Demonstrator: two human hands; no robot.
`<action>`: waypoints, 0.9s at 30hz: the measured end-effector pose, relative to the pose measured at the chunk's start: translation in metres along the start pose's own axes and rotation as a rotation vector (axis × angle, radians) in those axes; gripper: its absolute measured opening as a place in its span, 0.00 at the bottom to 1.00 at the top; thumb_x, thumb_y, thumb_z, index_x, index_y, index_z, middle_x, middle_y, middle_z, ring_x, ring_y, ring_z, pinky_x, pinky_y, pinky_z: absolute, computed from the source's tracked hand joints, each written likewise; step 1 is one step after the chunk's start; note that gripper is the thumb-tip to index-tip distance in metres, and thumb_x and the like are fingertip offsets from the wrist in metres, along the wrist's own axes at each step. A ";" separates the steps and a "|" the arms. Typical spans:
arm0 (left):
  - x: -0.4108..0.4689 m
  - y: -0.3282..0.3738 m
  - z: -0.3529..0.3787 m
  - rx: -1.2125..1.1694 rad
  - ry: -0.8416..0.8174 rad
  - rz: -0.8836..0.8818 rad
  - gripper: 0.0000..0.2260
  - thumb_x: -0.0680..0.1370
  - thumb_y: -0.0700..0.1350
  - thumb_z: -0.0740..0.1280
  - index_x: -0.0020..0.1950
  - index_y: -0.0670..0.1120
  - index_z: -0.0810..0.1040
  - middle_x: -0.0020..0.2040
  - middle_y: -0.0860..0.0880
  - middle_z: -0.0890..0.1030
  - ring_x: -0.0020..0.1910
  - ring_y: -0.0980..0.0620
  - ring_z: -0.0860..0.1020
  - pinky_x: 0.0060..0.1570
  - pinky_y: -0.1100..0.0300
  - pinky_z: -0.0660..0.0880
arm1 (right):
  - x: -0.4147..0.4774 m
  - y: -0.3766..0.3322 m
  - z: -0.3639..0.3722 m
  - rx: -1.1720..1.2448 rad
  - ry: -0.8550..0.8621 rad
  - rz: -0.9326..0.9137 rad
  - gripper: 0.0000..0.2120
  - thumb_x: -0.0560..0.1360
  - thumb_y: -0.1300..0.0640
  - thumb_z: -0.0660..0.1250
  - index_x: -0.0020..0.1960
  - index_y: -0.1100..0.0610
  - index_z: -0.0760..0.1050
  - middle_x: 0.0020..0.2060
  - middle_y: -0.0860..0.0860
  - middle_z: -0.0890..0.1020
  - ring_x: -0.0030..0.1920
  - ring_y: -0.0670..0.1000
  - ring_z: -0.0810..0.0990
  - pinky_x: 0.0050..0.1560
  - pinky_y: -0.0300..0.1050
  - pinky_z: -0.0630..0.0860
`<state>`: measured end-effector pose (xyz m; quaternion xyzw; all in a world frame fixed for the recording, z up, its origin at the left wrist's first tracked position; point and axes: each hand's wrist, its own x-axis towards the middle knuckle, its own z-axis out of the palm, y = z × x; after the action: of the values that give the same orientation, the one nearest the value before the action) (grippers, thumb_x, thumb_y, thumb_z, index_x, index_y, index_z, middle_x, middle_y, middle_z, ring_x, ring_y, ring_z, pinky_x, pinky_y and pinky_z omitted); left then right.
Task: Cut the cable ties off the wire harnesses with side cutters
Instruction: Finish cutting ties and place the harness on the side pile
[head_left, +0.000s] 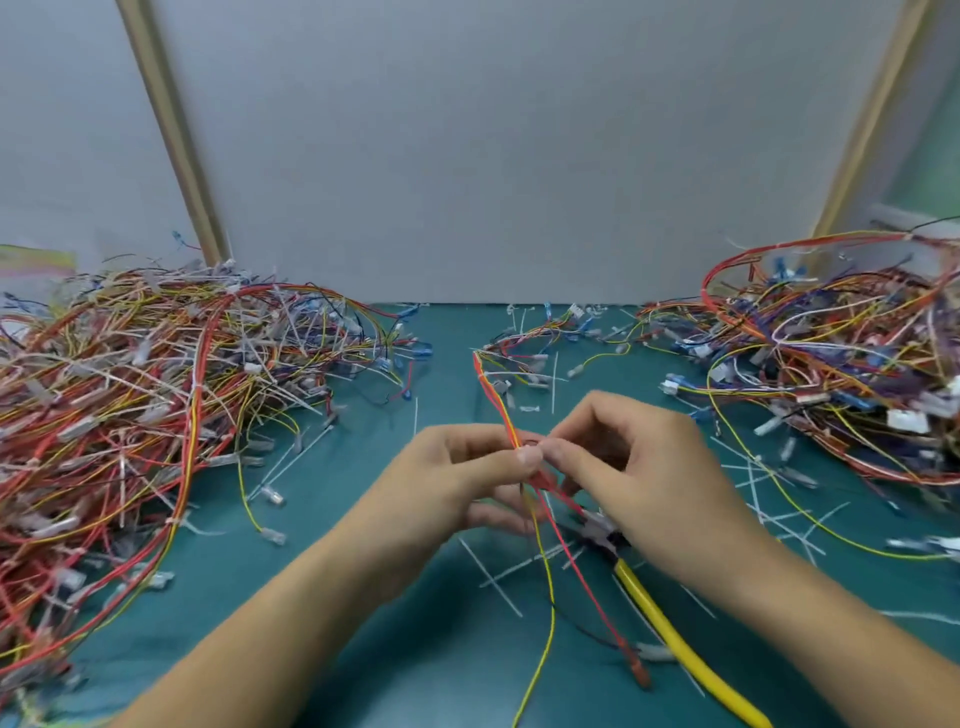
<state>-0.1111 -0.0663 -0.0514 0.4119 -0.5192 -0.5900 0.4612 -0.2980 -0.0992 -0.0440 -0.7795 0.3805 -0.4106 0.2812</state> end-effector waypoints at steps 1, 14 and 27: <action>0.000 0.000 0.000 0.025 0.015 0.026 0.10 0.74 0.46 0.70 0.52 0.43 0.85 0.44 0.45 0.84 0.37 0.50 0.82 0.38 0.61 0.79 | -0.001 0.000 -0.002 -0.056 0.036 -0.026 0.07 0.74 0.52 0.73 0.39 0.51 0.77 0.33 0.46 0.83 0.35 0.46 0.82 0.38 0.43 0.77; 0.007 -0.006 0.003 0.061 0.071 0.132 0.07 0.67 0.49 0.71 0.40 0.46 0.79 0.27 0.48 0.73 0.20 0.52 0.67 0.24 0.63 0.66 | -0.010 -0.011 0.004 -0.197 -0.099 -0.032 0.07 0.80 0.51 0.62 0.44 0.48 0.69 0.26 0.46 0.71 0.29 0.47 0.69 0.31 0.40 0.60; 0.004 -0.004 0.007 0.163 0.031 0.076 0.07 0.63 0.49 0.68 0.31 0.47 0.72 0.26 0.50 0.63 0.23 0.50 0.63 0.22 0.63 0.65 | -0.006 -0.009 0.011 0.390 -0.065 0.217 0.08 0.65 0.60 0.67 0.28 0.58 0.72 0.20 0.48 0.63 0.22 0.46 0.57 0.24 0.36 0.54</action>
<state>-0.1189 -0.0684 -0.0542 0.4372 -0.5736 -0.5212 0.4563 -0.2877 -0.0877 -0.0455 -0.6775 0.3661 -0.4187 0.4812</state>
